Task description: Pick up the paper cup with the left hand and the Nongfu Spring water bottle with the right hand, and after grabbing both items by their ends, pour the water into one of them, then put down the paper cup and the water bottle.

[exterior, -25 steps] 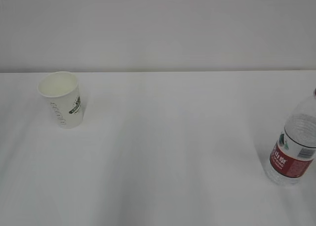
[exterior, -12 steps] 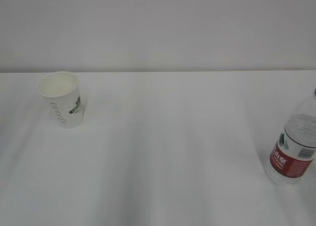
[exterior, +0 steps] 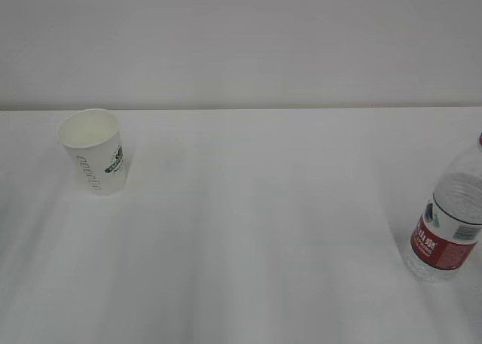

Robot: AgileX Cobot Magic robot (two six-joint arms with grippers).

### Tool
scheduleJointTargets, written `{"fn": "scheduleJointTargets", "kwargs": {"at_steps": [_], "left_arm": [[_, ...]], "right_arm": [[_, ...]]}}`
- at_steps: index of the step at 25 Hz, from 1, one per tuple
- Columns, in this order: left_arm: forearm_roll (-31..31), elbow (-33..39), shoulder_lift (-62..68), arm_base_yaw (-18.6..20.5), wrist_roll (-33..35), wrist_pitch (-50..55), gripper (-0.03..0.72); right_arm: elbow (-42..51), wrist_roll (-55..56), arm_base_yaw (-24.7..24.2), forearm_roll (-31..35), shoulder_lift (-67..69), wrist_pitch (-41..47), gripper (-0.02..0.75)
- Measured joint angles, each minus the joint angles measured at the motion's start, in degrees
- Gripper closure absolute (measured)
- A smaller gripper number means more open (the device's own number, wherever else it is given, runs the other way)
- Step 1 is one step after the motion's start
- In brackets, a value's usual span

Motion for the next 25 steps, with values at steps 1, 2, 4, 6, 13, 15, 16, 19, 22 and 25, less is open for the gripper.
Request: {"fn": "scheduleJointTargets", "kwargs": {"at_steps": [1,2,4,6,13,15,16,19,22,25], "left_arm": [[-1.4,1.6,0.5,0.0,0.0,-2.2,0.179],[-2.2,3.1,1.1,0.0,0.0,-4.0,0.179],[-3.4,4.9,2.6,-0.2,0.0,-6.7,0.179],[-3.8,6.1,4.7,-1.1,0.0,-8.7,0.179],[-3.6,8.6,11.6,-6.9,0.0,-13.2,0.179],[-3.5,9.9,12.8,-7.5,0.0,-15.6,0.179],[-3.5,10.6,13.4,-7.5,0.0,-17.0,0.179],[-3.5,12.7,14.7,-7.6,0.0,-20.0,0.179],[-3.1,14.6,15.9,-7.6,0.0,-21.3,0.179],[-2.4,17.1,16.9,-7.6,0.0,-24.0,0.179]], "right_arm": [[0.3,0.0,0.0,0.4,0.0,-0.1,0.177],[0.4,0.0,0.0,0.8,0.0,-0.1,0.177],[0.4,0.1,0.0,1.7,0.0,0.3,0.177],[0.7,1.0,0.0,2.5,0.0,0.9,0.177],[7.3,4.5,0.0,3.4,0.0,-1.0,0.178],[8.9,4.8,0.0,3.5,0.0,-2.1,0.178],[9.4,5.0,0.0,3.5,0.0,-2.6,0.178],[10.5,5.0,0.0,3.5,0.0,-3.2,0.178],[12.1,5.0,0.0,3.5,0.0,-3.5,0.176],[14.4,5.1,0.0,3.5,0.0,-4.6,0.176]]}}
